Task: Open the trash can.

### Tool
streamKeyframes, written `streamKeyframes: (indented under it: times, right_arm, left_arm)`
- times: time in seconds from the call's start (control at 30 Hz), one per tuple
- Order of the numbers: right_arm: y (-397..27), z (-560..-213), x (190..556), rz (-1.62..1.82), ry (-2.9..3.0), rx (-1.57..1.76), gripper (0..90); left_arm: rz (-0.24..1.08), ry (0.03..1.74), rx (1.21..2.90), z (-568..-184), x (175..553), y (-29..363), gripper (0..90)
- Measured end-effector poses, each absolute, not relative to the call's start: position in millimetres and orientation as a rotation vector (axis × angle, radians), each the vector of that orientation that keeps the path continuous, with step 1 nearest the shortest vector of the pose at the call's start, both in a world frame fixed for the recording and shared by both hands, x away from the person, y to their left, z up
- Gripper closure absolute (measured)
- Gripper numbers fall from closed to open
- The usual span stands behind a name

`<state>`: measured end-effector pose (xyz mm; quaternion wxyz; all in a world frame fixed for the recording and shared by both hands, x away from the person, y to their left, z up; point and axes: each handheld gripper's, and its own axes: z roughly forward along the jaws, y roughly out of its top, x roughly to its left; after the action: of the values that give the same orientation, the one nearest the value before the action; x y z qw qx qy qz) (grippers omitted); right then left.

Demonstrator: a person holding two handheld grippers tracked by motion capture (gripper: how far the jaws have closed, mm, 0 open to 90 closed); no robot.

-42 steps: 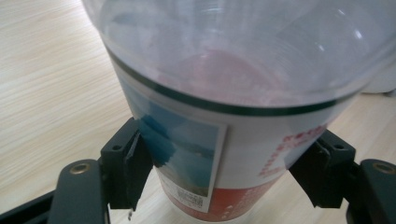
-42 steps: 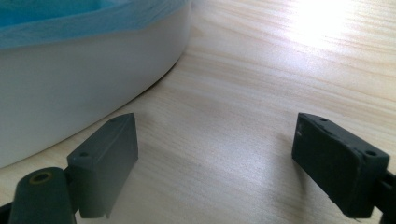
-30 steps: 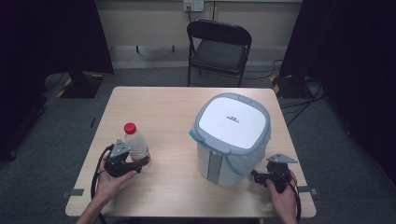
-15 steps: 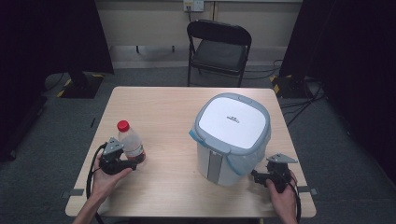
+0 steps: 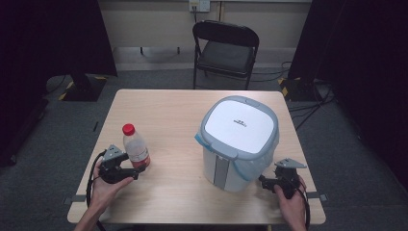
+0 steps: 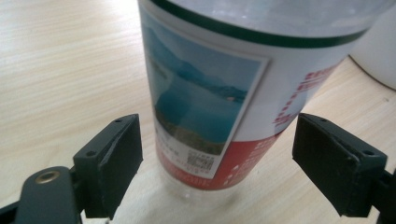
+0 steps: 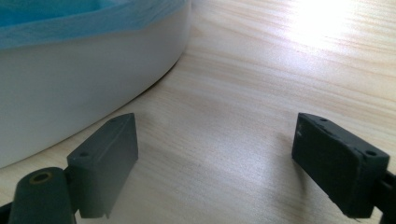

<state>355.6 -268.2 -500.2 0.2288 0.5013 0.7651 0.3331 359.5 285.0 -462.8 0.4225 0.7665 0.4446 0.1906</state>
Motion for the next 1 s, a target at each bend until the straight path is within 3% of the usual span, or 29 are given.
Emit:
streamKeyframes:
  times: [0.1,0.17,0.23,0.33,0.57,1.0]
  right_arm:
    - [-268.2,-500.2,355.5,0.917,2.106,1.380,13.0]
    - [-268.2,-500.2,355.6,0.917,2.107,1.380,13.0]
    - [-268.2,-500.2,355.6,0.916,2.106,1.380,13.0]
    - [-268.1,-500.2,355.6,0.915,2.107,1.380,12.9]
    - [-267.7,-500.0,355.7,0.919,2.099,1.394,13.4]
    - [-273.9,-482.2,369.7,0.945,2.061,1.398,15.4]
  left_arm:
    - [0.527,1.175,1.928,-462.9,354.2,286.4,16.5]
    - [0.459,1.170,1.909,-464.8,349.8,288.8,17.4]
    - [0.491,1.159,1.930,-467.2,342.9,287.1,22.0]
    - [0.487,1.137,1.981,-469.7,334.3,280.8,19.2]
    - [0.442,1.110,1.959,-466.3,322.7,269.8,22.9]
    - [0.366,0.953,1.999,-456.4,321.3,211.1,25.6]
